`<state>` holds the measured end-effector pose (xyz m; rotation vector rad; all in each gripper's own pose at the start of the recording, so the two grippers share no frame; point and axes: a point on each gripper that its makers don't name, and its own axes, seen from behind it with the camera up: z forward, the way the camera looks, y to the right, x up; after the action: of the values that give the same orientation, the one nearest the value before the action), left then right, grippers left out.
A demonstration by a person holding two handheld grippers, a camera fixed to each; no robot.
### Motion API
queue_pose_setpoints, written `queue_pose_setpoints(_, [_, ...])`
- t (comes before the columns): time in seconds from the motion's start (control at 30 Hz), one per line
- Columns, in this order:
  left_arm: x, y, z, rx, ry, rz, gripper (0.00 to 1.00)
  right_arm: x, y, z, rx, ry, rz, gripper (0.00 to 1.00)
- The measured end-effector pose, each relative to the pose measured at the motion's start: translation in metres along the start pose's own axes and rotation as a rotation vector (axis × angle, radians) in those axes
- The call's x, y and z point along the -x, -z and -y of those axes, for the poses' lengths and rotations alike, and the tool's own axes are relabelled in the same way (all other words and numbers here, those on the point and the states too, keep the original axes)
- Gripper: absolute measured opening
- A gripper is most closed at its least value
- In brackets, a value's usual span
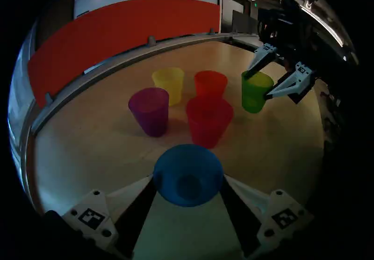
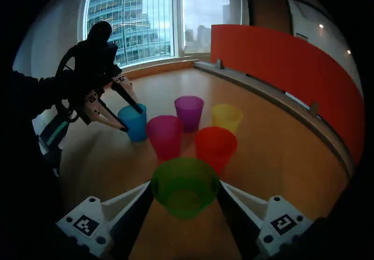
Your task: Pour water
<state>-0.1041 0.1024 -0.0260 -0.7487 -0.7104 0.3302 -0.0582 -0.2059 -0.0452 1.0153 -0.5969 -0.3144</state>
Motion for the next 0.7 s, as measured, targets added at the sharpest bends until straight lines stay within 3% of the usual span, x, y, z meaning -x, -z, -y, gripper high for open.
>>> queue_pose_setpoints(0.17, [0.001,0.0,0.0,-0.001,-0.001,0.003,0.88,-0.001,0.0,0.001,0.0,0.0,0.0,0.92])
queue_pose_setpoints(0.3, [0.003,0.0,0.0,-0.008,0.004,0.01,0.96,-0.001,-0.001,0.002,0.0,0.002,0.001,0.92])
queue_pose_setpoints(0.7, [0.016,0.003,0.004,-0.033,0.006,0.034,0.96,0.004,-0.002,-0.001,0.008,-0.005,0.004,0.92])
